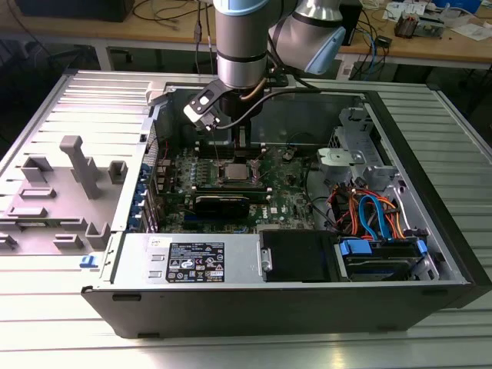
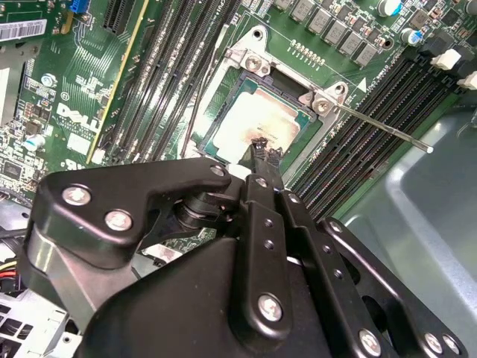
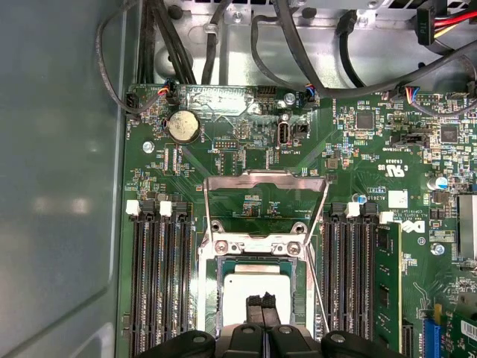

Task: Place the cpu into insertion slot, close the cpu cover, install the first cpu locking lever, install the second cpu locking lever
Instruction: 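Close the cpu cover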

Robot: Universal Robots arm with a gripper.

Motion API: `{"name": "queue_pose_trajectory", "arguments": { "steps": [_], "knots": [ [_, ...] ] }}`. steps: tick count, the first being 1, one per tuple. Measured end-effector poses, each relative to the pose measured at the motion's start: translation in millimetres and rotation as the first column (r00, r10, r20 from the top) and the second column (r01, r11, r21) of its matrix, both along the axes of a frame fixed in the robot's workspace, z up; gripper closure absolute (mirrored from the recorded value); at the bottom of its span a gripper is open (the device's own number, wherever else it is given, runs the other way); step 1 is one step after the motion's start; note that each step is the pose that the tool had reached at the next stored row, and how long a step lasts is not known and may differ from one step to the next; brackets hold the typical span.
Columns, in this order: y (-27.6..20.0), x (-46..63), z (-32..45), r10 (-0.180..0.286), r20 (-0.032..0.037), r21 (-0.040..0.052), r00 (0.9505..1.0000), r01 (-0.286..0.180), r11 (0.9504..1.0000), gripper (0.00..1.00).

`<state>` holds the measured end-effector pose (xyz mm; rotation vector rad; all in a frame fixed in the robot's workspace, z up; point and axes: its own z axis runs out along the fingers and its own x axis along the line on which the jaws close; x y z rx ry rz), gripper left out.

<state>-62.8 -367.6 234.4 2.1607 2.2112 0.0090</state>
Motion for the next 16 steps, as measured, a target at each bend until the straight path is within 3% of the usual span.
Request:
{"name": "queue_pose_trajectory", "arguments": {
  "steps": [16],
  "knots": [
    [0.0,3.8,2.0,0.000,0.0000,0.0000,1.0000,0.000,1.0000,0.89]
  ]
}}
